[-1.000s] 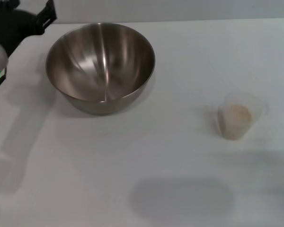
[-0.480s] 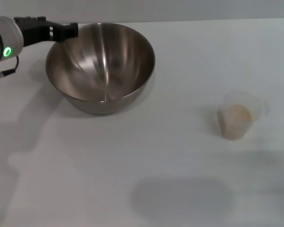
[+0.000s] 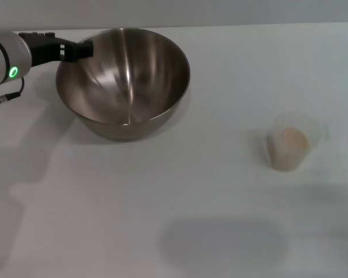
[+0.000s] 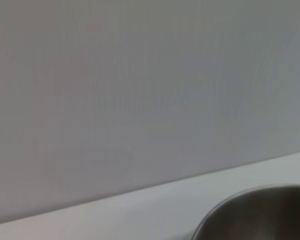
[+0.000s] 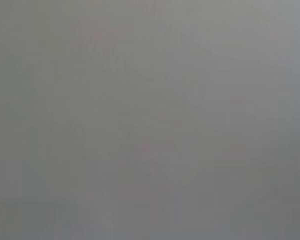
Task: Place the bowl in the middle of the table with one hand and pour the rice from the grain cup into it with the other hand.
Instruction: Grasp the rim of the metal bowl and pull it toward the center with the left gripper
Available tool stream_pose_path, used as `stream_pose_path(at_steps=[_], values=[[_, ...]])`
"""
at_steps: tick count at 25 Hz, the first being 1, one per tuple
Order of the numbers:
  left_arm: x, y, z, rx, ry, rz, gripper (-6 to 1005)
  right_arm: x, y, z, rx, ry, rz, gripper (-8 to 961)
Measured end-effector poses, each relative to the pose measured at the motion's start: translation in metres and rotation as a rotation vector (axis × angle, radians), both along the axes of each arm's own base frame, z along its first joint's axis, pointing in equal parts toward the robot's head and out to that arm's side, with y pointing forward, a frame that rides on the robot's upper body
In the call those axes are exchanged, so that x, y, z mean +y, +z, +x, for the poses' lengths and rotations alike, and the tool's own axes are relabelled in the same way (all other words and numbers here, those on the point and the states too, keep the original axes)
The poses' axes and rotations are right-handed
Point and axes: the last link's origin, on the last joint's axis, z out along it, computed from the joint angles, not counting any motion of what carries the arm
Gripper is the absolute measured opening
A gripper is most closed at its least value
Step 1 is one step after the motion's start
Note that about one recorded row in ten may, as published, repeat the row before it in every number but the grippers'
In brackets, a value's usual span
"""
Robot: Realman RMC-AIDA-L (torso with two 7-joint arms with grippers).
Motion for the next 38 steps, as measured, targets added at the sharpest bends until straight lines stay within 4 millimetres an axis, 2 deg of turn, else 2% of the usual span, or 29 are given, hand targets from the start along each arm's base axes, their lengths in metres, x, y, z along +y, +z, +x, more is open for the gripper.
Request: stream_pose_path(at_steps=[13, 38], values=[[0.006, -0.016, -0.014, 0.039, 0.029, -0.043, 817, 0.0, 0.0, 0.0, 0.0, -0.001, 0.0, 827], [0.005, -0.023, -0.025, 0.045, 0.059, -0.064, 813, -0.001, 0.0, 0.001, 0.0, -0.006, -0.003, 826]])
